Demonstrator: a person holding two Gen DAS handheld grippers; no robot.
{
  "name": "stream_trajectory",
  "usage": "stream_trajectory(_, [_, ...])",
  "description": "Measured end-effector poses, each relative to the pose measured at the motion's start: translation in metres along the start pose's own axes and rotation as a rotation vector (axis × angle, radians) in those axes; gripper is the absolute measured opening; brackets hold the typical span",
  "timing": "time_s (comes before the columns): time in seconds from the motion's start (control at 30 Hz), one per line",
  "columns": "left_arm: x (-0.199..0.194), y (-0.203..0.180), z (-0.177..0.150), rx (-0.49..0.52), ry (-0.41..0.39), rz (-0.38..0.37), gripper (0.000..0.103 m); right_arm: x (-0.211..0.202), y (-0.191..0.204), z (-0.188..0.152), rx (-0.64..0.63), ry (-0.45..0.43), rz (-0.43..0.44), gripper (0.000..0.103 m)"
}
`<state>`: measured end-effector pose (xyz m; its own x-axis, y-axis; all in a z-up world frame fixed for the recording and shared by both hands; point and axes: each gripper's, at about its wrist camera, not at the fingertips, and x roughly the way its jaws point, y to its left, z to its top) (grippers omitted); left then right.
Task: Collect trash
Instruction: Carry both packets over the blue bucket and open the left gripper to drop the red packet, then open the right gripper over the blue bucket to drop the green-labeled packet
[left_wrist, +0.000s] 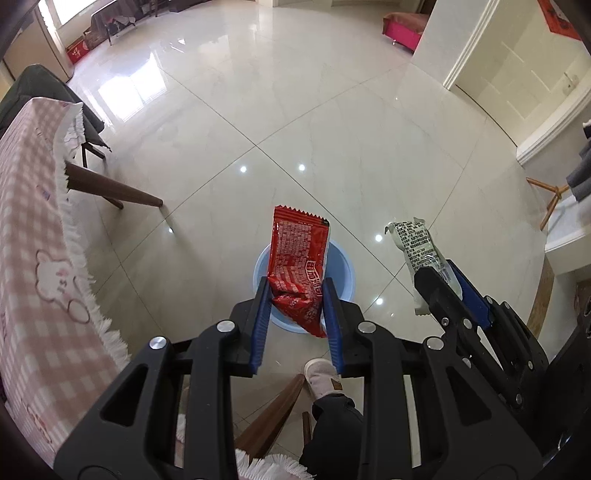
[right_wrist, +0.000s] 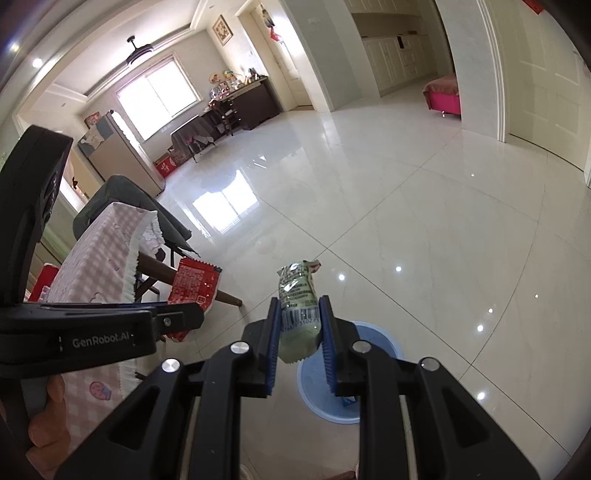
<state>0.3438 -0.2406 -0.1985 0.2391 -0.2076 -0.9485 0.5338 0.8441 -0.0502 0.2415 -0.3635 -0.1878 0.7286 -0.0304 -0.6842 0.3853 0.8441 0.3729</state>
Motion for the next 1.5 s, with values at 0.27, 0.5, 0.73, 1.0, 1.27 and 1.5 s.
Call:
stream_trajectory(0.27, [0.015,-0.006,0.009,0.021,-0.023,0.026,0.057,0.012,-0.011,0.001,0.016,0.003,-0.010,0.021])
stream_trajectory(0.5, [0.024,-0.001,0.011,0.008,0.003,0.031,0.057,0.019,-0.007,0.001,0.015,0.015,-0.015,0.021])
stream_trajectory(0.73, [0.021,0.004,0.006,-0.014,0.003,0.055,0.057,0.021,-0.004,0.001,0.010,0.021,-0.012,0.021])
stream_trajectory(1.0, [0.018,0.010,0.004,-0.031,-0.005,0.063,0.057,0.022,-0.002,0.005,0.012,0.006,-0.011,0.021])
stream_trajectory(1.27, [0.013,0.014,0.005,-0.043,-0.011,0.063,0.057,0.022,-0.005,0.011,0.041,-0.007,-0.013,0.028])
stream_trajectory(1.5, [-0.004,0.017,0.001,-0.052,-0.022,0.051,0.057,0.009,-0.002,0.009,0.043,-0.014,-0.013,0.031])
